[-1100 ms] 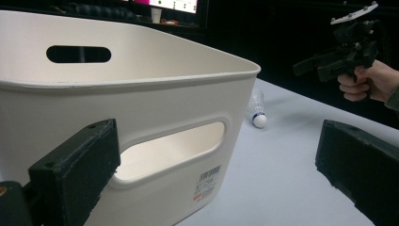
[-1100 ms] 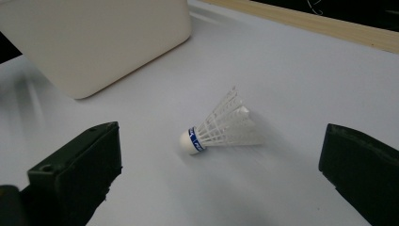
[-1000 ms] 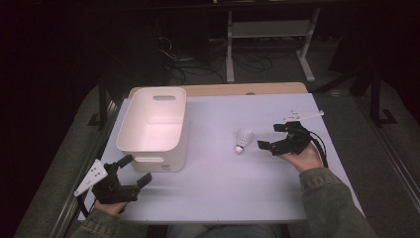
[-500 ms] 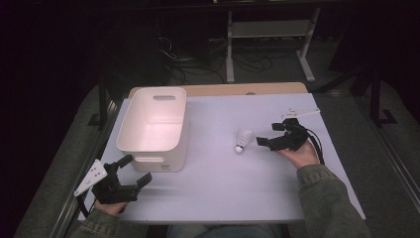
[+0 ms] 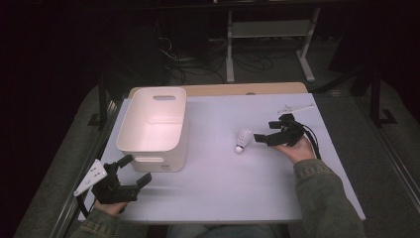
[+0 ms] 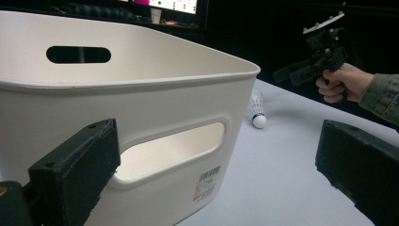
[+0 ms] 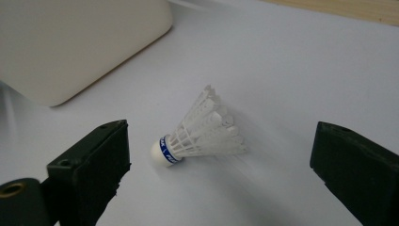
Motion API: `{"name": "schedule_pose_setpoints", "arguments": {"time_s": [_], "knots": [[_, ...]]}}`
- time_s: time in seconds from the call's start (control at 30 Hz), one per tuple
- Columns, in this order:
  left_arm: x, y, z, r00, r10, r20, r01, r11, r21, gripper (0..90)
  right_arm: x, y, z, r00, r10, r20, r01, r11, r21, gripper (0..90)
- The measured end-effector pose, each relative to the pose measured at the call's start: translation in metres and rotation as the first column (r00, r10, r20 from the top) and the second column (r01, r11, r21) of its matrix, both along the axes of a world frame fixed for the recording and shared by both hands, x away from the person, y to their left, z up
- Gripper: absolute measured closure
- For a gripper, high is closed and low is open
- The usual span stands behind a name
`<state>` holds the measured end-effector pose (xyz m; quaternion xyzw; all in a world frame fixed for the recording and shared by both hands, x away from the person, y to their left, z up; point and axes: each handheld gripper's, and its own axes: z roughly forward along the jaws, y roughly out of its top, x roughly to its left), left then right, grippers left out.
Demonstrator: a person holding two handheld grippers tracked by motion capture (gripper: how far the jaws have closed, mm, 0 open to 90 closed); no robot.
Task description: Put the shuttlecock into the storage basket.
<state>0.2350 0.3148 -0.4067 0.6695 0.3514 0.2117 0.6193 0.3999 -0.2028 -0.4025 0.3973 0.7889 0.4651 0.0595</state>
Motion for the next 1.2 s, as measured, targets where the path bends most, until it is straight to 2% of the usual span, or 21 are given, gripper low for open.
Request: {"name": "schedule_pose_setpoints", "arguments": {"time_s": [0.23,0.3,0.43,0.6,0.73,0.9,1.0,1.2], "knots": [[0.0,-0.001,0.0,1.0,-0.001,-0.001,0.001,1.0,-0.005,0.0,0.007,-0.004,-0.007,0.9988,-0.007,-0.049,0.008,1.0,0.015,15.1],[0.0,-0.001,0.0,1.0,0.0,-0.003,0.0,1.0,-0.004,0.0,0.009,-0.005,-0.01,0.9964,-0.011,-0.084,0.012,1.0,0.013,19.5],[0.0,-0.001,0.0,1.0,0.0,-0.002,0.0,1.0,-0.005,0.0,0.012,-0.005,-0.014,0.9945,-0.007,-0.104,0.008,1.0,0.014,24.6],[0.0,-0.001,0.0,1.0,-0.001,-0.004,0.001,1.0,-0.005,0.0,0.014,-0.001,-0.019,0.991,-0.002,-0.134,0.001,1.0,-0.01,35.0],[0.0,-0.001,0.0,1.0,-0.004,-0.001,0.004,1.0,-0.007,0.0,0.016,0.003,-0.021,0.9895,-0.008,-0.145,0.005,1.0,-0.021,45.4],[0.0,0.0,0.0,1.0,-0.003,-0.002,0.003,1.0,-0.002,0.0,0.019,0.001,-0.023,0.9886,-0.025,-0.148,0.026,1.0,-0.001,62.5],[0.0,-0.001,0.0,1.0,-0.002,-0.003,0.002,1.0,-0.006,0.0,0.019,0.0,-0.024,0.9807,-0.05,-0.189,0.051,0.999,-0.001,71.1],[0.0,0.0,0.0,1.0,-0.003,-0.002,0.003,1.0,-0.003,0.0,0.021,0.002,-0.027,0.9757,-0.081,-0.204,0.074,0.996,-0.042,86.3]]}}
